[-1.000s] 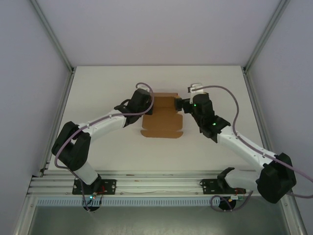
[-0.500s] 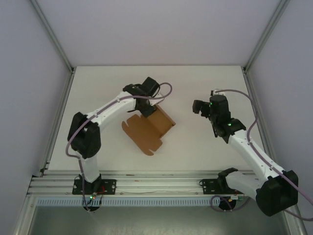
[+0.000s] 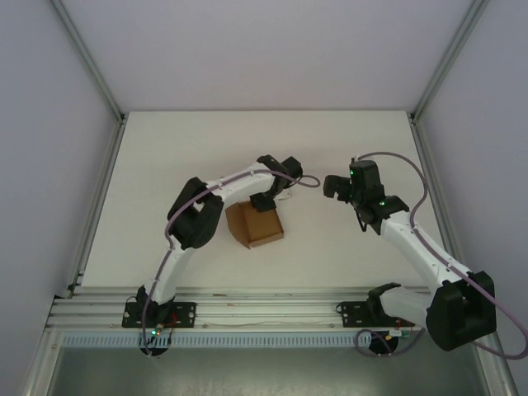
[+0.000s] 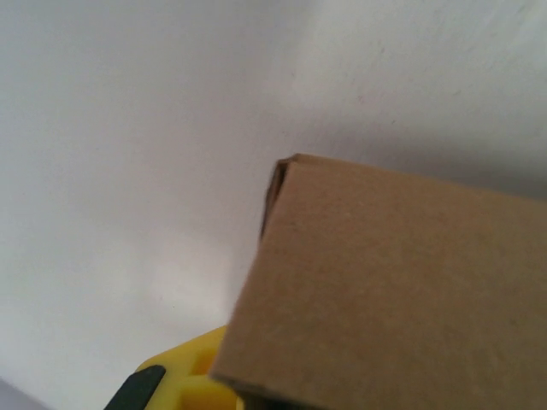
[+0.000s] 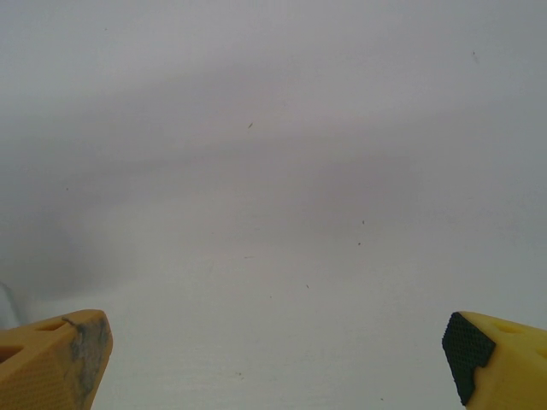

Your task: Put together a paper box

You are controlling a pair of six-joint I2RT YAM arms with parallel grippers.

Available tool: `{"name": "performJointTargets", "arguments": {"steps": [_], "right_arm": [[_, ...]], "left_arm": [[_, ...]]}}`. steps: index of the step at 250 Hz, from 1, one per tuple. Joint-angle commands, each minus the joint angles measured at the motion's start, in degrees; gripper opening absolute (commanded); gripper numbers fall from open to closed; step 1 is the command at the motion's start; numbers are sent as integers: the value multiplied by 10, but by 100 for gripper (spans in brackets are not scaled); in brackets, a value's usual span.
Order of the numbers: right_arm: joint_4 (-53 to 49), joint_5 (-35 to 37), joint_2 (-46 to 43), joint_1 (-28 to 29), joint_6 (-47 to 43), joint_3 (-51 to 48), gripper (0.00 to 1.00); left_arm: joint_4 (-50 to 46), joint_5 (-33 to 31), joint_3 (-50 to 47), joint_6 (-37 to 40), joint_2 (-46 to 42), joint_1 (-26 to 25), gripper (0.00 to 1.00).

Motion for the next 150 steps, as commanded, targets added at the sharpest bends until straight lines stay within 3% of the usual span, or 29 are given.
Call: {"name": "performJointTargets", "arguments": {"steps": [1,27,65,82,111,150], "right_arm": [[-1,-1,-8,-6,3,12,100],[-3,-2,-9,-7,4,10,100],[-7,-1,-11,-9,5,10,100],[-7,-3,-12,-9,3,11,100],[-11,-4,-16,-9,3,11,100],[-16,-20,-28,-10,-5,11,100]], "left_arm": [[29,-34,9,13,12,-1,0],[61,-66,-9,26,26,-11,0],[80,-60,-26,38,28,-13,0],[94,-58,-37,47,14,-13,9],[92,-47,-38,56,-12,-13,32],[85,-39,-42,64,-63,-13,48]]}}
